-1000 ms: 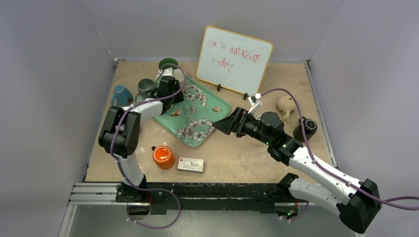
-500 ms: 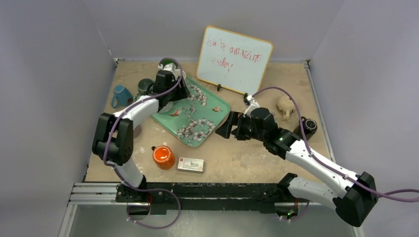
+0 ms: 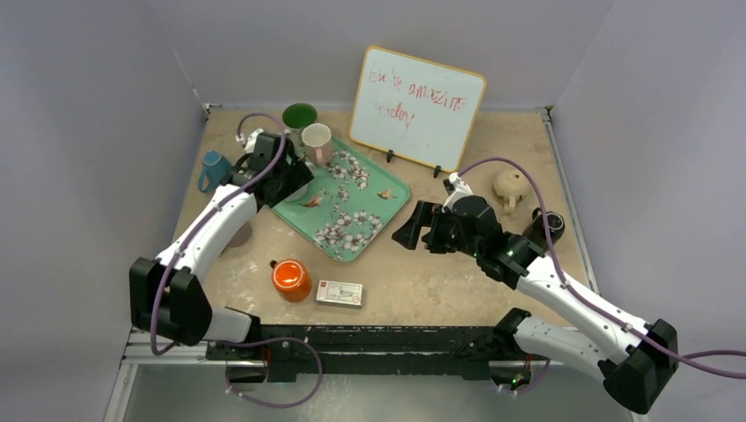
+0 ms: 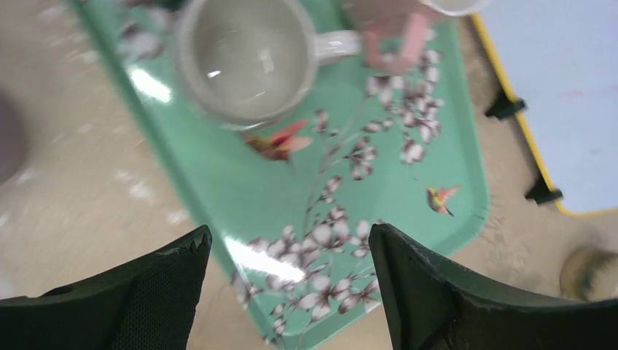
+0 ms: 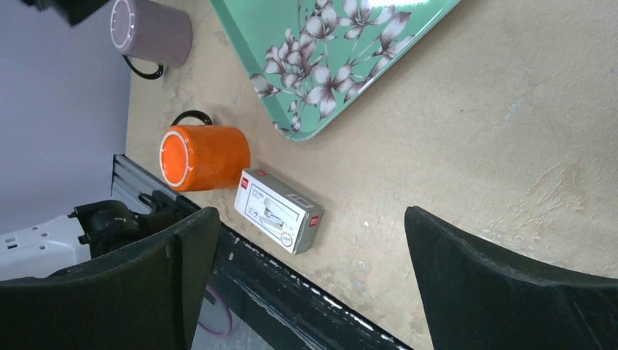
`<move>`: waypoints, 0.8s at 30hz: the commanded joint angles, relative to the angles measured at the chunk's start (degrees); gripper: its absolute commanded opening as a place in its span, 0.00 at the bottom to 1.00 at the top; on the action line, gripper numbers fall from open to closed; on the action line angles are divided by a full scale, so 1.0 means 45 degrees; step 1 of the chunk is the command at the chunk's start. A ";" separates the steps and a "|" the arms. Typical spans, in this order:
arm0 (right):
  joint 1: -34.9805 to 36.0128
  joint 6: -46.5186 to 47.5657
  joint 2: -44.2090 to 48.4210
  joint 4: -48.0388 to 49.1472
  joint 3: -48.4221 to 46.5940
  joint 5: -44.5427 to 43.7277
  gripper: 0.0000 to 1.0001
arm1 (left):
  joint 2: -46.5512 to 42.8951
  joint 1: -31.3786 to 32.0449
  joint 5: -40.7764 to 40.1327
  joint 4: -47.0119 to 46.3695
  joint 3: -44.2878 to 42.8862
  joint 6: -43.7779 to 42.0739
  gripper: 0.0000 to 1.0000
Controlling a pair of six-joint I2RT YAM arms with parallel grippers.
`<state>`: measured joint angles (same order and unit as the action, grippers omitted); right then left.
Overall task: Turn the mug right side up
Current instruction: Turn over the cup at the corner of the board.
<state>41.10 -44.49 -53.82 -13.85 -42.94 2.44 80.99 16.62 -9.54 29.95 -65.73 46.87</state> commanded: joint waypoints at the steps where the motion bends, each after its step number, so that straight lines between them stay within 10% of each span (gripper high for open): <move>1: -0.0063 0.0169 0.0366 0.0055 0.0127 -0.0104 0.99 | -0.1325 -0.0061 -0.3065 0.4435 0.0145 0.3864 0.76; 16: -0.0063 0.0176 0.1030 0.0262 0.0613 0.0103 0.99 | -0.3356 -0.0081 -0.4515 1.0568 0.1538 0.8502 0.65; 24: -0.0052 0.0084 0.1097 0.0673 0.0895 0.0175 0.99 | -0.3906 -0.0081 -0.2302 0.9145 0.3266 0.8855 0.56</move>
<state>41.10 -44.29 -49.71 -13.21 -39.86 2.57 64.31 16.51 -25.21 73.63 -54.26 83.90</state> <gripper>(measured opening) 0.987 0.578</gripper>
